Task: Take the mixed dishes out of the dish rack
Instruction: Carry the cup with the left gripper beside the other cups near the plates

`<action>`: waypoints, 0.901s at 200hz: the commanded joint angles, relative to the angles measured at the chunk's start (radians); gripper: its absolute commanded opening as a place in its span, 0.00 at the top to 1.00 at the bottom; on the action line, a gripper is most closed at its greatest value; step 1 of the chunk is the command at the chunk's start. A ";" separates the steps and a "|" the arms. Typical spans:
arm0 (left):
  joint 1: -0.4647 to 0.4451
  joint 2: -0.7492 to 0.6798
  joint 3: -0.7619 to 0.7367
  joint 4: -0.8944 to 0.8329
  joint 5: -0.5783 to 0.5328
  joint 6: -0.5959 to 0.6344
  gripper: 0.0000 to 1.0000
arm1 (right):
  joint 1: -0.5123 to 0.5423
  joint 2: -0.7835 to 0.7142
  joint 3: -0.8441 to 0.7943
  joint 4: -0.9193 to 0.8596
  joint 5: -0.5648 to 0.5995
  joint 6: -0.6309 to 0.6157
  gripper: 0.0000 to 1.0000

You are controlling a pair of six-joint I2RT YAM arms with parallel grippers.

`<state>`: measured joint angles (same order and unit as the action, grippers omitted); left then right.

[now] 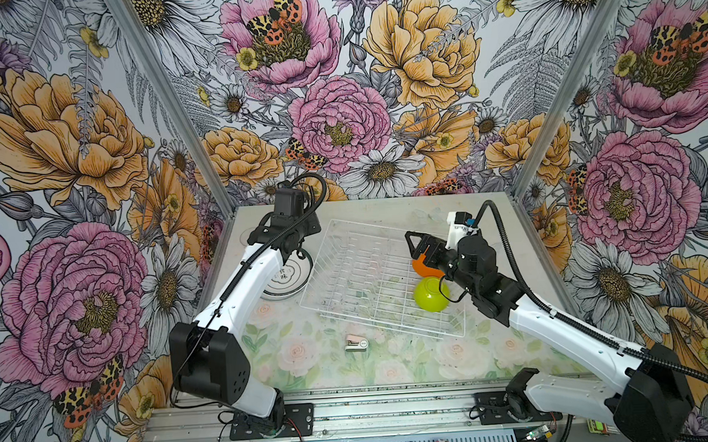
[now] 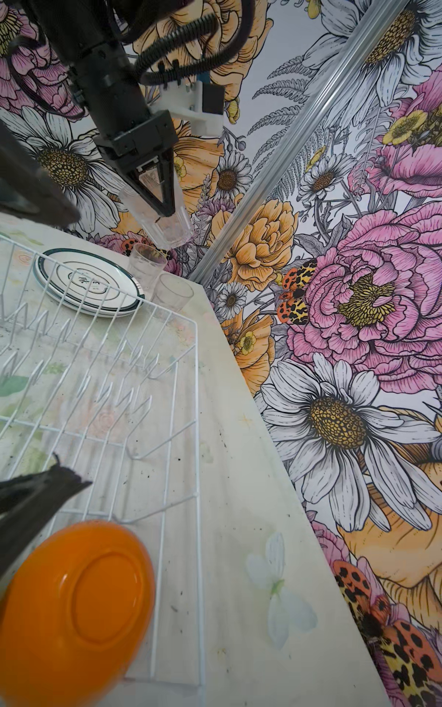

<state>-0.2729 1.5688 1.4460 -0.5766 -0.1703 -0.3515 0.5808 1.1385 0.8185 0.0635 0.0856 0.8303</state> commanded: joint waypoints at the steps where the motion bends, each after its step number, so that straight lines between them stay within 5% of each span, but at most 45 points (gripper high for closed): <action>1: 0.019 0.100 0.111 -0.116 0.041 0.069 1.00 | -0.011 -0.049 -0.014 -0.076 -0.006 -0.038 0.01; 67: 0.054 0.386 0.334 -0.226 0.057 0.093 1.00 | -0.045 -0.181 -0.148 -0.123 -0.018 -0.034 0.01; 180: 0.046 0.613 0.558 -0.362 0.054 0.125 1.00 | -0.087 -0.161 -0.202 -0.138 -0.090 -0.034 0.01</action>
<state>-0.2249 2.1555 1.9636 -0.9131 -0.1139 -0.2504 0.5026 0.9710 0.6231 -0.0719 0.0250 0.8024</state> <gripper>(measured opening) 0.088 0.991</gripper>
